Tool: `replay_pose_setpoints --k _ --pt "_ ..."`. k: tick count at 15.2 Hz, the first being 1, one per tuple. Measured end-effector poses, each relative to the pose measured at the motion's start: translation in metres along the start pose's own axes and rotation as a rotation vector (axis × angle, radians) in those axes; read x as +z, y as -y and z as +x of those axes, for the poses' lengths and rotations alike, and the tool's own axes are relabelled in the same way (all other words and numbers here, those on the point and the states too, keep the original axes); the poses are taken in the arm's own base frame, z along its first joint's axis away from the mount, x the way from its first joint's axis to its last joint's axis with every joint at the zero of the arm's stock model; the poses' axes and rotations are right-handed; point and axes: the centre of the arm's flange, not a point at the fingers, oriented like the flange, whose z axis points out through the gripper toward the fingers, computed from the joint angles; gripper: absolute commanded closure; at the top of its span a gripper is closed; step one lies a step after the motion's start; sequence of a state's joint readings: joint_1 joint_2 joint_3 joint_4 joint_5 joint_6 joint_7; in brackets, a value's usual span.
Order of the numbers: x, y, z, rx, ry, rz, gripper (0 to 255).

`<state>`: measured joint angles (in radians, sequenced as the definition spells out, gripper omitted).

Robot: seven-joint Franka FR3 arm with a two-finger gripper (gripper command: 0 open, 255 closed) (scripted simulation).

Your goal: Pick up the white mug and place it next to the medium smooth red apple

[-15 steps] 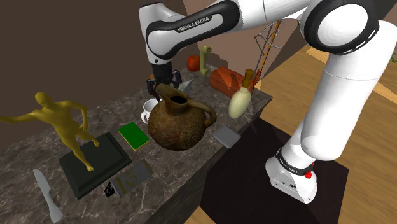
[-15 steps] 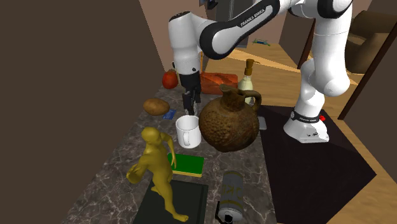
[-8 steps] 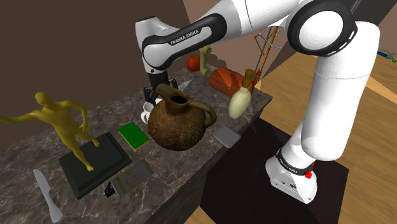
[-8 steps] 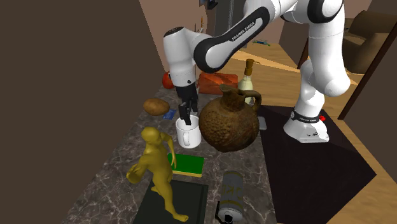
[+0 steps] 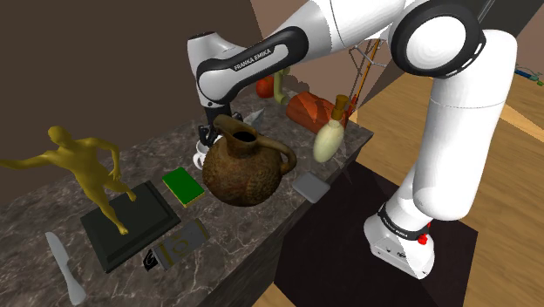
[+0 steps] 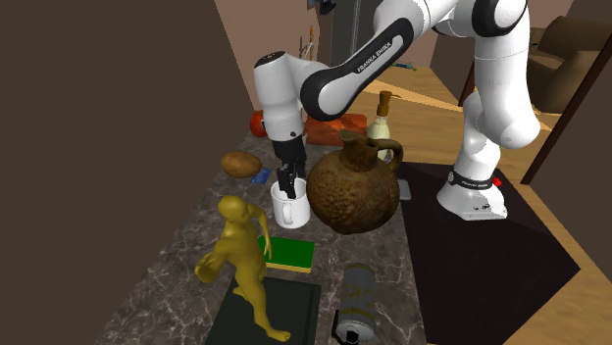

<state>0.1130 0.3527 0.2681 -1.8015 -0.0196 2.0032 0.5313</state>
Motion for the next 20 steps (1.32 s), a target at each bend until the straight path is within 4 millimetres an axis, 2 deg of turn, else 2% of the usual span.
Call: replay_pose_setpoints --k 1,2,12,20 --pt "0.0 0.0 0.0 0.0 0.0 0.0 0" --pt "0.0 0.0 0.0 0.0 0.0 0.0 255" --pt "0.0 0.0 0.0 0.0 0.0 0.0 255" --pt "-0.036 -0.001 -0.005 0.001 0.0 0.0 255"
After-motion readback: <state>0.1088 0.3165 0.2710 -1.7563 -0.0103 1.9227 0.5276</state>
